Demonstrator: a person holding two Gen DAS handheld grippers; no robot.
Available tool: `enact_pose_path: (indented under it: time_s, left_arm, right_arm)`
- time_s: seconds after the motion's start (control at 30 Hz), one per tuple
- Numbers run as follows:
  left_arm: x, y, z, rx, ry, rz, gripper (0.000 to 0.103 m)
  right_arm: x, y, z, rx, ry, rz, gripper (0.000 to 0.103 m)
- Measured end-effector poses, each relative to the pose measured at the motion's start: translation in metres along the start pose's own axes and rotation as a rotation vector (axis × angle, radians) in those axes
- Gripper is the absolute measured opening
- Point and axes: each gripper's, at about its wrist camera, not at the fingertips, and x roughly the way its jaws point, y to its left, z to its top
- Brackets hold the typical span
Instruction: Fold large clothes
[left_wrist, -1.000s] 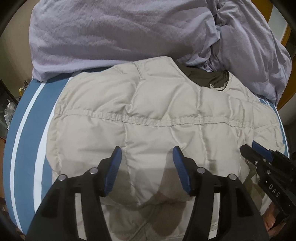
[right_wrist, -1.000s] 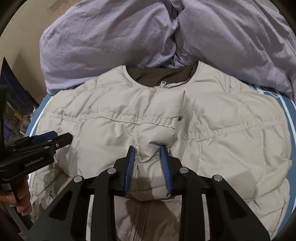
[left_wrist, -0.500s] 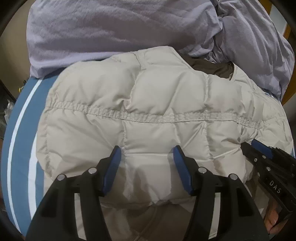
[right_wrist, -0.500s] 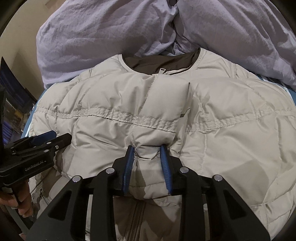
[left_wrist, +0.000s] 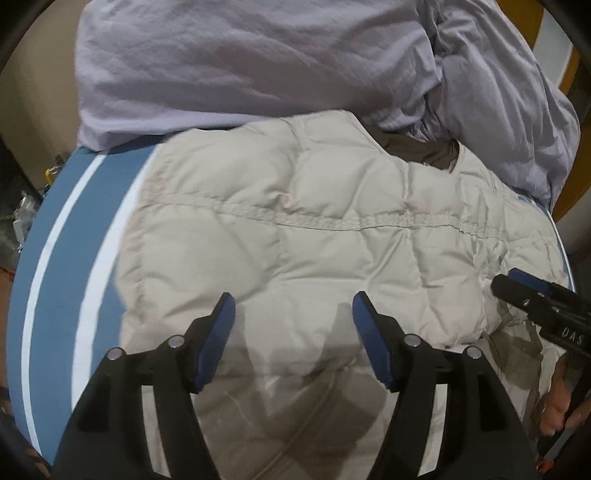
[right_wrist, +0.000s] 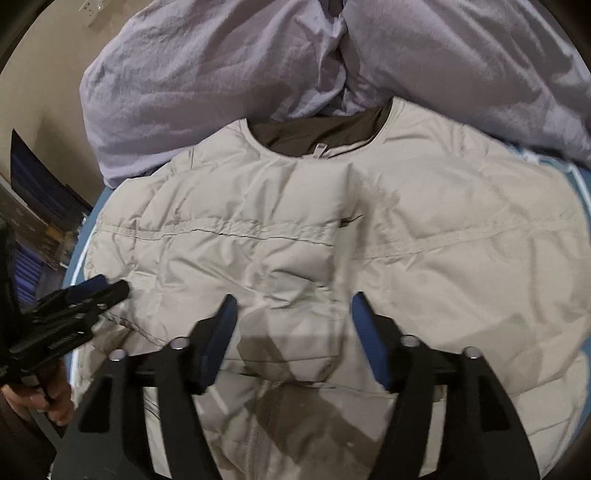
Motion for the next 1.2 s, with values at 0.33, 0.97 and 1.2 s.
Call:
enact_pose_path:
  time_s: [0.33,0.97,1.2]
  left_arm:
    - [-0.027,0.029,-0.029,-0.147,-0.02,0.014,0.079]
    - [-0.076,0.096,-0.135,-0.11,0.014,0.031,0.079]
    - [-0.079,0.12,-0.169,-0.187,0.046,-0.009,0.079]
  right_arm:
    - [-0.037,-0.064,-0.004,-0.017,0.013,-0.011,0.071]
    - [-0.144,-0.193,-0.161,0.321,0.086,-0.138,0.077]
    - [-0.152,-0.207,-0.193,0.373,0.127,-0.101,0.077]
